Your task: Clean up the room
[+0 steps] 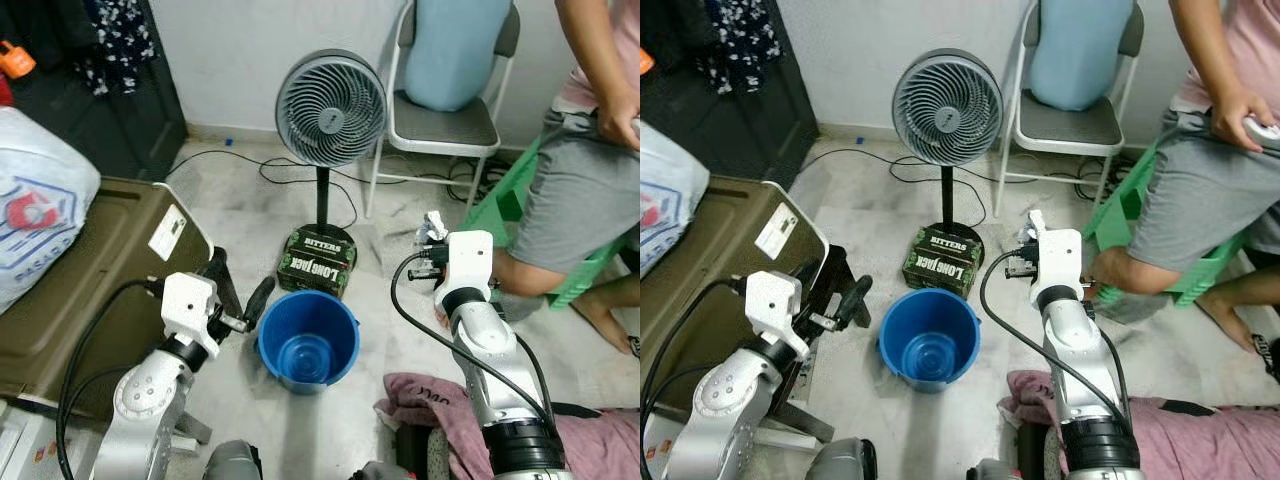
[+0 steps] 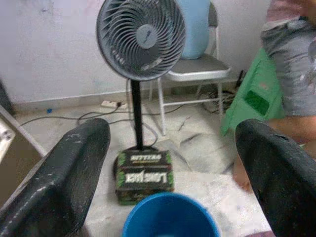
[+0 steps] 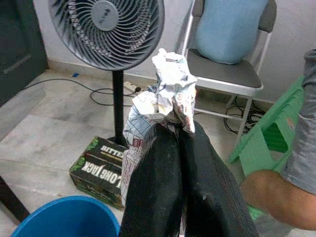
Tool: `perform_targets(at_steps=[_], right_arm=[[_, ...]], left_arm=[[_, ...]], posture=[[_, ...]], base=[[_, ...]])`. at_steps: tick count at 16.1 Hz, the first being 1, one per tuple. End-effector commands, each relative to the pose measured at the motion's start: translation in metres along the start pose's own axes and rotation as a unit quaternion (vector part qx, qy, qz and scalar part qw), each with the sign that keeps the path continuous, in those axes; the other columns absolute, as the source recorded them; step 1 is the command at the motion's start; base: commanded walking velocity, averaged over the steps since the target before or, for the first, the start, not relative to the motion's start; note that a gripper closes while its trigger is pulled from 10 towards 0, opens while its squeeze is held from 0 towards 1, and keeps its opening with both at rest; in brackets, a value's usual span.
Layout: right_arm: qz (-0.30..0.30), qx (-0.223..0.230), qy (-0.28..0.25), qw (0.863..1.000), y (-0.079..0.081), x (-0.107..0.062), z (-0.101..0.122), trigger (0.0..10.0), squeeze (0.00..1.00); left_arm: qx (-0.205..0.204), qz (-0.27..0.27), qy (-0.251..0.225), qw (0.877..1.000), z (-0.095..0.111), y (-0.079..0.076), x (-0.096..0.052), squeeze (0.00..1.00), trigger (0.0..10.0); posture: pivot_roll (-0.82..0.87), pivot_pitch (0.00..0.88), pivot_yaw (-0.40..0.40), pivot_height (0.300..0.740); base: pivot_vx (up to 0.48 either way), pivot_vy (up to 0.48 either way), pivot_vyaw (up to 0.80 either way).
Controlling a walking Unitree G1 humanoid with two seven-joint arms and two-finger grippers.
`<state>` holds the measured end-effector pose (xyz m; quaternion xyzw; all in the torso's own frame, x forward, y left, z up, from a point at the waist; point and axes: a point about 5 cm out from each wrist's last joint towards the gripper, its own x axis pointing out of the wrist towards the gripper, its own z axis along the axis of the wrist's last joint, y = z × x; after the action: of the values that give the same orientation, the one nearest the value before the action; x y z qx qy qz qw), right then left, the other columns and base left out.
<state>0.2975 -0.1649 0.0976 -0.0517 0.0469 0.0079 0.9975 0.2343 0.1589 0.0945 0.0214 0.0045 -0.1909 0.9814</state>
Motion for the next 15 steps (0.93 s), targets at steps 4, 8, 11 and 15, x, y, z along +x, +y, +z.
perform_targets(at_steps=[4, 8, 11, 15], right_arm=[[0.009, -0.016, -0.01, 1.0, 0.0019, -0.0002, 0.0043, 10.0, 0.0], [0.014, -0.008, -0.014, 1.0, 0.0039, -0.0008, 0.0049, 10.0, 0.0], [0.018, -0.011, -0.016, 1.0, 0.0048, -0.0007, 0.0054, 10.0, 0.0], [0.026, -0.011, -0.022, 0.999, 0.006, -0.0013, 0.0066, 10.0, 0.0]], left_arm=[[0.0, 0.007, 0.002, 1.0, 0.0012, 0.0033, 0.0012, 0.0, 10.0], [-0.009, 0.006, -0.004, 1.0, 0.0025, 0.0024, 0.0009, 0.0, 10.0], [-0.015, 0.004, -0.006, 1.0, 0.0027, 0.0024, 0.0008, 0.0, 10.0], [-0.016, -0.001, -0.007, 1.0, 0.0027, -0.0001, 0.0008, 0.0, 10.0]], posture=[[0.02, 0.107, -0.035, 0.74], [0.02, 0.106, -0.037, 0.74], [0.02, 0.104, -0.037, 0.74], [0.03, 0.101, -0.037, 0.74]], base=[[0.0, 0.0, 0.0], [0.0, 0.0, 0.33], [0.0, 0.0, 0.0], [0.247, 0.0, 0.27]])
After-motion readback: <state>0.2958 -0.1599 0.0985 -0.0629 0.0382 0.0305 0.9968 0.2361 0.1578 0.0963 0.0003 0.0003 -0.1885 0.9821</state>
